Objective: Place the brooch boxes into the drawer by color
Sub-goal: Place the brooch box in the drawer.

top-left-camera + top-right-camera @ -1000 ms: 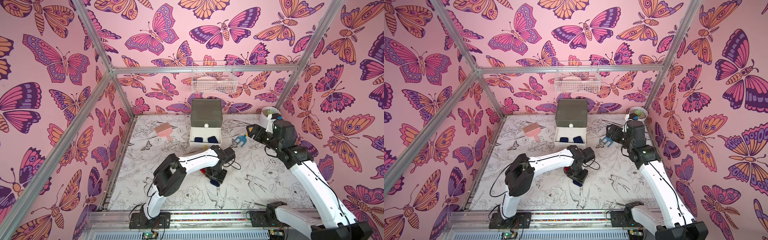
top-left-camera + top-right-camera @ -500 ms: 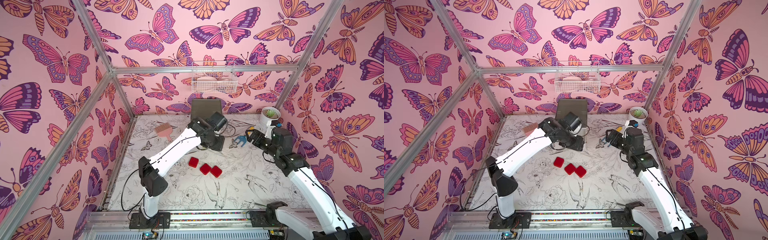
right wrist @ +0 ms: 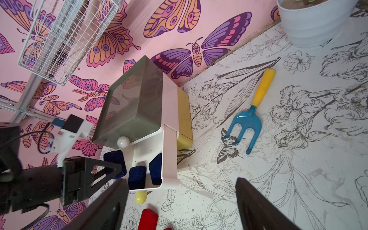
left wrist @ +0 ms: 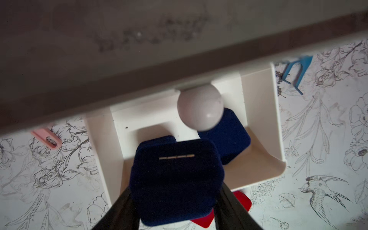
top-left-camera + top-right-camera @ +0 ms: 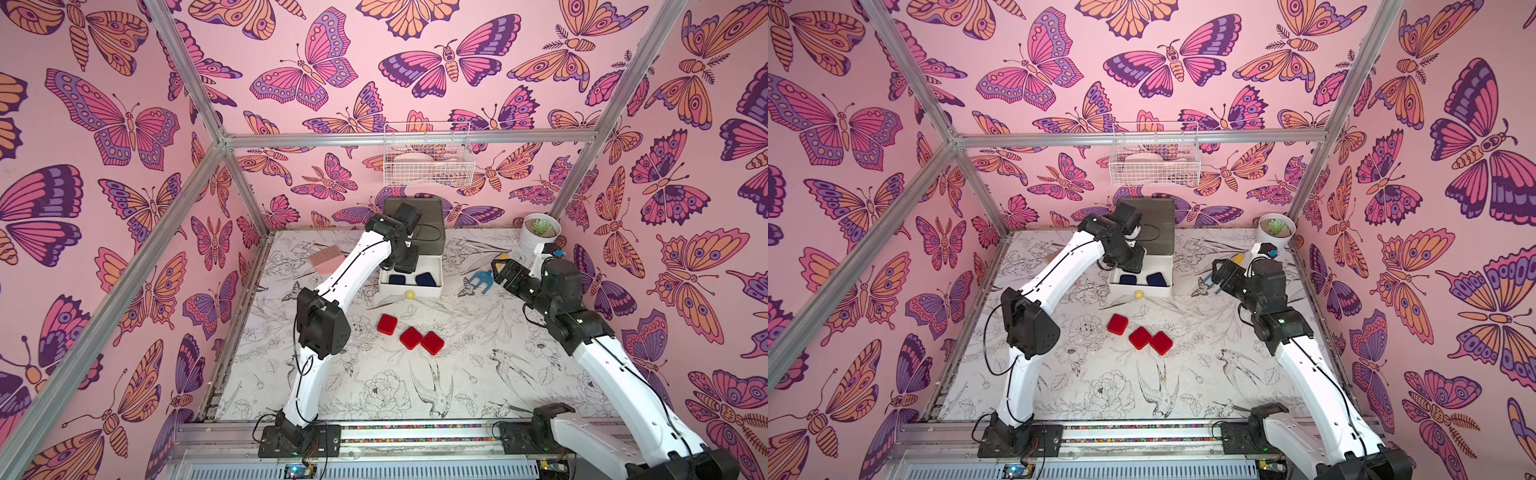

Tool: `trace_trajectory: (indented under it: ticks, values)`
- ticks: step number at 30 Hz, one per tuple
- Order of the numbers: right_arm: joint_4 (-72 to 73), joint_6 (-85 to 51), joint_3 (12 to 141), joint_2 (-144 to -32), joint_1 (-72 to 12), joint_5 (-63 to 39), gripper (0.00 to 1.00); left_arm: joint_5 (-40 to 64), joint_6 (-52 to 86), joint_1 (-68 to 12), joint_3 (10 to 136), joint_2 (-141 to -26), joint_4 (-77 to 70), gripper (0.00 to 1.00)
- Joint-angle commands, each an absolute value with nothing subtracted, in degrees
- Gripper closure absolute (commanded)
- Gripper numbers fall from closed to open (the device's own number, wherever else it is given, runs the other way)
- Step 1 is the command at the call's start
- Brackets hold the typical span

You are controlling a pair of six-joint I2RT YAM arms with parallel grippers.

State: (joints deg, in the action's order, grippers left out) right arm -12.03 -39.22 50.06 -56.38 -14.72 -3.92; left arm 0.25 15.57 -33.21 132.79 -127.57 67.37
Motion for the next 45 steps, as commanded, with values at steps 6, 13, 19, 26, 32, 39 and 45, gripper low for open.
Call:
trace_trajectory:
  ticks: [6,13,19,26,32,39,45]
  values:
    - [-14.76,-40.17,50.26,-54.32,-14.68,-0.59,0.11,4.75,13.27,-32.52,133.37,-129.71,64.46,0.44]
    - [-17.66,-39.37,51.59,-54.23,-14.72,-0.79,0.11,5.24,14.54,-32.51,129.20,-129.70,59.86,0.43]
    - [-17.62,-39.29,51.68,-54.74,-14.75,-0.88,0.11,4.51,14.57,-32.52,127.91,-130.74,57.21,0.38]
    - [-18.24,-38.01,51.85,-55.59,-15.10,-1.59,0.11,4.31,13.69,-32.06,127.44,-131.13,55.15,0.24]
    - [-18.53,-34.48,53.19,-57.79,-19.64,0.95,0.11,4.69,12.60,-32.08,127.18,-128.44,53.41,0.16]
    - [-14.27,-30.64,55.69,-67.50,-31.75,5.29,0.11,7.92,12.65,-32.00,126.83,-120.13,52.03,0.16]
    - [1.06,-40.16,54.67,-77.62,-32.49,-5.21,0.23,8.45,14.50,-28.75,117.94,-109.21,50.22,0.16]
